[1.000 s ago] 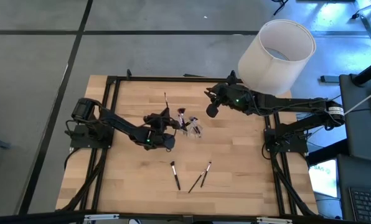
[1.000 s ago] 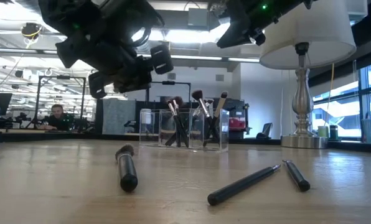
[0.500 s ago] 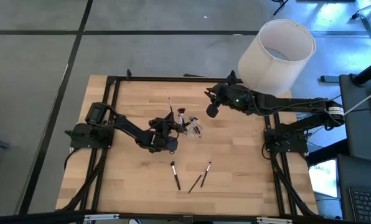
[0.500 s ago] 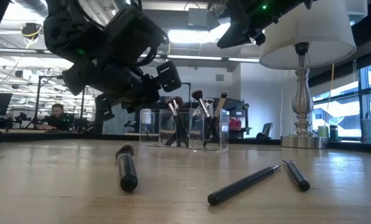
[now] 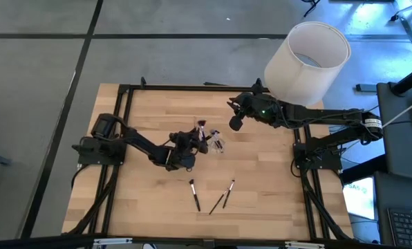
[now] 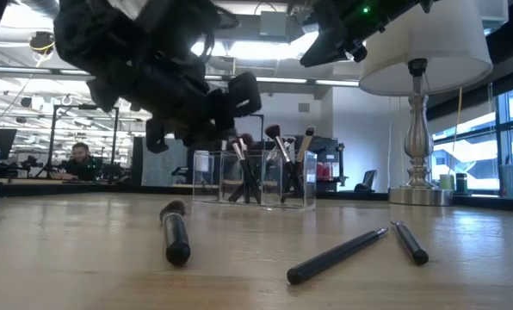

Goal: Put items in baskets/containers
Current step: Put the eyeshadow brush into the transparent organizer, then put the powder brush into the transparent organizer

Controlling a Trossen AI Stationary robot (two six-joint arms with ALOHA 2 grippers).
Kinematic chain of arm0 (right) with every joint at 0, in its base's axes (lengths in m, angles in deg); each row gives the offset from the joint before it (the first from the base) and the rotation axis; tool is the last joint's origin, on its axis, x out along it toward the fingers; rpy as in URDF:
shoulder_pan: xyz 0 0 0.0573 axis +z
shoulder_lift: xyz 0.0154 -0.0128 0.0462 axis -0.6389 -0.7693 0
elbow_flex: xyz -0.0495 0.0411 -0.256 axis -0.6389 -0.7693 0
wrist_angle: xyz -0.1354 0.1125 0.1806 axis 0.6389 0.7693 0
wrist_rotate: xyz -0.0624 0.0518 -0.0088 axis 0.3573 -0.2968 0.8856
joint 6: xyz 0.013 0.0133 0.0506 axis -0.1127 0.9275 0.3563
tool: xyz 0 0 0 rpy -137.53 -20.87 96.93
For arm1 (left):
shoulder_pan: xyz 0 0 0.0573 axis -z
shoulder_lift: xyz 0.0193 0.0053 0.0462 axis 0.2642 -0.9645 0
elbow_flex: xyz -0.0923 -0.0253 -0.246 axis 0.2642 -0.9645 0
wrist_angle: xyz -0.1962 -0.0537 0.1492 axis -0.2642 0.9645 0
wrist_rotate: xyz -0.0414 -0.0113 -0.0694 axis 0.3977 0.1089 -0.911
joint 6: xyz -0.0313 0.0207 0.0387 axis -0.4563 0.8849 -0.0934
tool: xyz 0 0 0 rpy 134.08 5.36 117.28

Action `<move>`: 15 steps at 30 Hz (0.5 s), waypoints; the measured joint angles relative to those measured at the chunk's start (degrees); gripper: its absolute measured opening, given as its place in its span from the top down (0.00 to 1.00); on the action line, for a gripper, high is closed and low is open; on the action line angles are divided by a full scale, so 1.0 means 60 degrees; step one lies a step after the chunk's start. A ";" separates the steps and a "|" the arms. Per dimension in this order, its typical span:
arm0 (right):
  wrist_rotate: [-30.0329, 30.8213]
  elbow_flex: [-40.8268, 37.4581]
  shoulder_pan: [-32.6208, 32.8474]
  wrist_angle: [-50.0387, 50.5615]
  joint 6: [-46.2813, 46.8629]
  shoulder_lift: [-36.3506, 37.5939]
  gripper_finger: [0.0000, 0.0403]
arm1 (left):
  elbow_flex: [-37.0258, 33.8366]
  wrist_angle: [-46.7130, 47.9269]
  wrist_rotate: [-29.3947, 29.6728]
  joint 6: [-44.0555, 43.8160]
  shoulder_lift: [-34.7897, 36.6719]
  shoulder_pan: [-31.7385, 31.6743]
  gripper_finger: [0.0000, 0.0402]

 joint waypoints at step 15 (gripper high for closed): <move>0.0004 0.0000 0.0000 0.0110 0.0155 0.0000 0.80 | 0.0004 0.3274 -0.8183 -0.0971 0.2596 0.1354 0.77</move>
